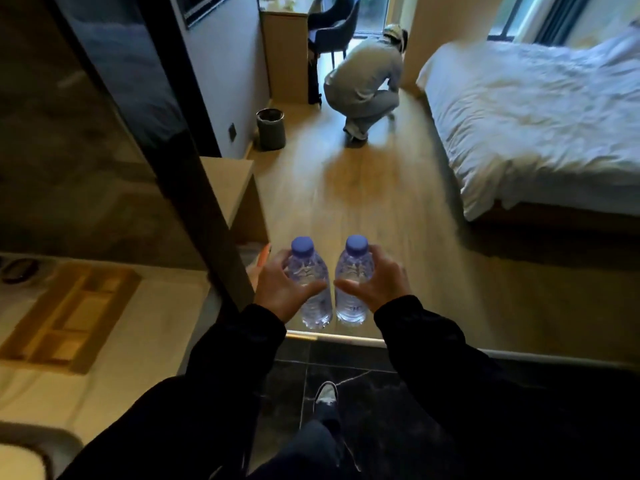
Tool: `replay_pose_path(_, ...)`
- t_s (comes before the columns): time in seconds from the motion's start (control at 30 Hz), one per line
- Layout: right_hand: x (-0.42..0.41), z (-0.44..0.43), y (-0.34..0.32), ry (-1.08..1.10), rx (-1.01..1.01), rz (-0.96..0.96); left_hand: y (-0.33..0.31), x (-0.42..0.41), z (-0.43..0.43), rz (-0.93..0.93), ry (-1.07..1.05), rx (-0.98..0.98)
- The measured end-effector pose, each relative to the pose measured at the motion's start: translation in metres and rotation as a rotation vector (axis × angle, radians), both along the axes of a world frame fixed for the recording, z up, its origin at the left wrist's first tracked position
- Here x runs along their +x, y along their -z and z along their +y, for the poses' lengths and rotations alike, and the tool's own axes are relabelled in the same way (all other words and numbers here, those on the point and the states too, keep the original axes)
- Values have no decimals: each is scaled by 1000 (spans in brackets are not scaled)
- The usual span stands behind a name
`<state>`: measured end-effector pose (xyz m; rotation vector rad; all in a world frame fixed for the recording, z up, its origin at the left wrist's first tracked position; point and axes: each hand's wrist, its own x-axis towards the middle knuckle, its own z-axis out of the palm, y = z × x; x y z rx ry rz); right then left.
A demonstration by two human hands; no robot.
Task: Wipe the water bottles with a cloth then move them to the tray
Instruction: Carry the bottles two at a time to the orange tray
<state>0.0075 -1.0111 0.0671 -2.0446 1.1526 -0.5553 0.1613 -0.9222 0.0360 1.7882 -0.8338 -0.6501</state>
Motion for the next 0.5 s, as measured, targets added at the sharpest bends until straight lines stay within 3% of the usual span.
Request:
replay_pose_path(0.23,53,-132,-2,10,-13,35,-5,55,-127,0,72,-13)
replay_pose_path(0.5,124,-251,3,-66,17,3,-4,116,-233,-24,-18,-5)
